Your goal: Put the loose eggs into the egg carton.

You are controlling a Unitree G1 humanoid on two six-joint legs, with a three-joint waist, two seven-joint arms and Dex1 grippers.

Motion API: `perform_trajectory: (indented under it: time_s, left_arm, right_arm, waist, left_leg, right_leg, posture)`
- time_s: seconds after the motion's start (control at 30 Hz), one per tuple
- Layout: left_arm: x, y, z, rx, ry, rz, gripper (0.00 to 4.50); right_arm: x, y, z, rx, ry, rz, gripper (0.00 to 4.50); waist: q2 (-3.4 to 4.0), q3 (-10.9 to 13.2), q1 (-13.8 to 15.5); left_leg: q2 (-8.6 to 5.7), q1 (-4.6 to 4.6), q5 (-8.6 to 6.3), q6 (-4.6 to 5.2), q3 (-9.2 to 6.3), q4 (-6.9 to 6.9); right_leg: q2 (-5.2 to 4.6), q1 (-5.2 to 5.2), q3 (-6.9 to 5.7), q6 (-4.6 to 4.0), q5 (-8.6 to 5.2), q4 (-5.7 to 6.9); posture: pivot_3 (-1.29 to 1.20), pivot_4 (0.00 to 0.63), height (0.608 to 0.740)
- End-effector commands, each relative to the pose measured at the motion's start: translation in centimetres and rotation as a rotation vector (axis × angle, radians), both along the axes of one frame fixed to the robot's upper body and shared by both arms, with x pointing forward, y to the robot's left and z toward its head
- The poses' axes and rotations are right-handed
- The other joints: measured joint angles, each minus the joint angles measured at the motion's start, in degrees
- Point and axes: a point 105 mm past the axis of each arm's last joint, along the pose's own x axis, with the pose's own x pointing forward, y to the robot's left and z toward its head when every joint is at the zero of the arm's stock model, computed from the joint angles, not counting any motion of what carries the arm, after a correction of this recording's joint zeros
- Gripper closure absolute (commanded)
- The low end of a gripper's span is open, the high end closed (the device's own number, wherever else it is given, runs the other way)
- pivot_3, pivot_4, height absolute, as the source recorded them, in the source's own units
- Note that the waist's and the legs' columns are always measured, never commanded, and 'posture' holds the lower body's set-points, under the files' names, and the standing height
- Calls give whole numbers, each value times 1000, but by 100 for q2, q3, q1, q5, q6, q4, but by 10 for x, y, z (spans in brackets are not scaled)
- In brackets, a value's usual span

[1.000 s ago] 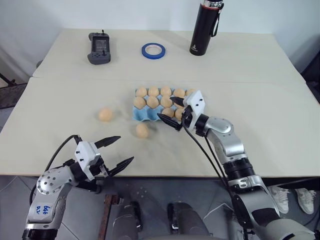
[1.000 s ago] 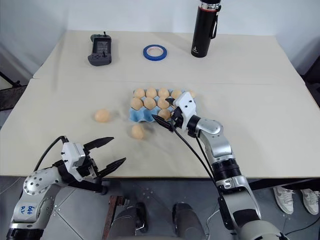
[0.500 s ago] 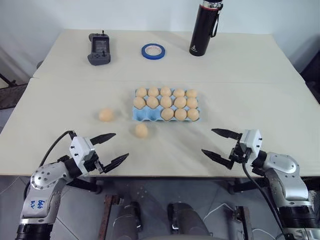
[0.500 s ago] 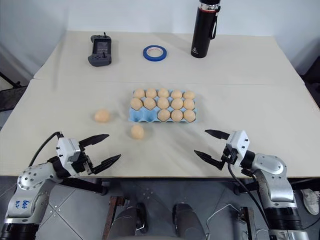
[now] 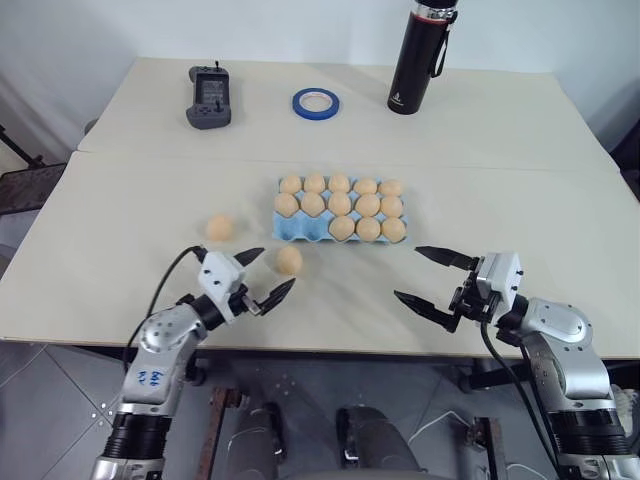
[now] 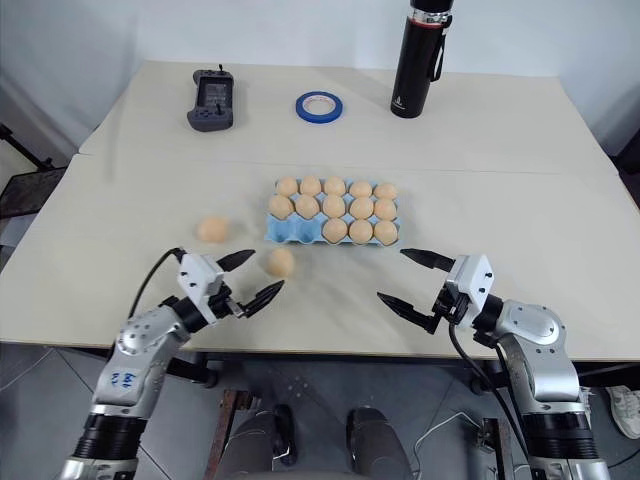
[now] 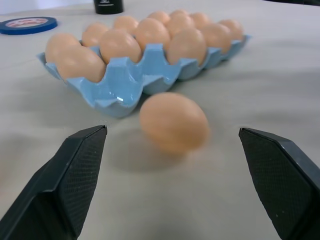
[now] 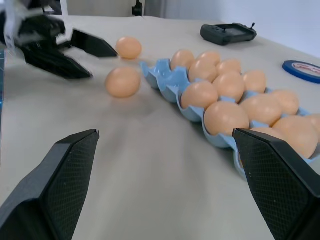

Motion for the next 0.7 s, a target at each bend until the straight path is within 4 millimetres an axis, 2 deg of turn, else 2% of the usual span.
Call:
perform_trajectory:
  time_s: [0.03,0.17,0.27,0.37,0.53,0.6,0.7]
  left_arm:
    - [16,-16,-1,-13,0,82,0]
    - [30,-25,-7,-81,38,168,0]
    - [32,-31,-7,-76,33,166,0]
    - [28,-37,-7,-79,44,143,600]
    - [21,-34,-7,-53,56,116,2215]
    - [18,-32,-3,-29,50,94,2376]
    - [13,-34,10,-14,24,41,2378]
  right_arm:
    - [-4,4,14,11,-30,28,22]
    - [-5,7,15,18,-27,28,22]
    - [-5,7,15,22,-25,20,22]
    - [-5,8,14,27,-23,12,0]
    - [-2,10,13,33,-25,2,0]
    - [-1,12,13,39,-27,-1,0]
    - [-1,14,13,41,-26,1,0]
  waist:
    - [0,0,29]
    - [0,0,71]
    - [0,0,84]
    - [0,0,88]
    - [0,0,90]
    - [0,0,85]
    - [0,0,84]
  left_leg:
    - [1,-1,1,1,-1,4]
    - [2,-3,-1,8,-4,24]
    - [1,-2,-2,8,-7,31]
    - [0,-2,-2,9,-6,32]
    - [0,-2,-2,10,-6,32]
    - [1,-2,-2,10,-6,31]
    - [2,-2,-2,9,-5,30]
  right_leg:
    - [1,0,-1,1,1,2]
    - [5,3,0,8,4,7]
    - [6,8,-3,12,6,9]
    - [3,11,-2,15,9,10]
    - [4,13,-3,16,9,10]
    - [5,12,-2,16,9,10]
    - [6,11,-2,15,9,11]
  posture:
    - [0,150,740]
    - [0,150,740]
    - [0,150,740]
    - [0,150,740]
    - [0,150,740]
    - [0,150,740]
    - [0,150,740]
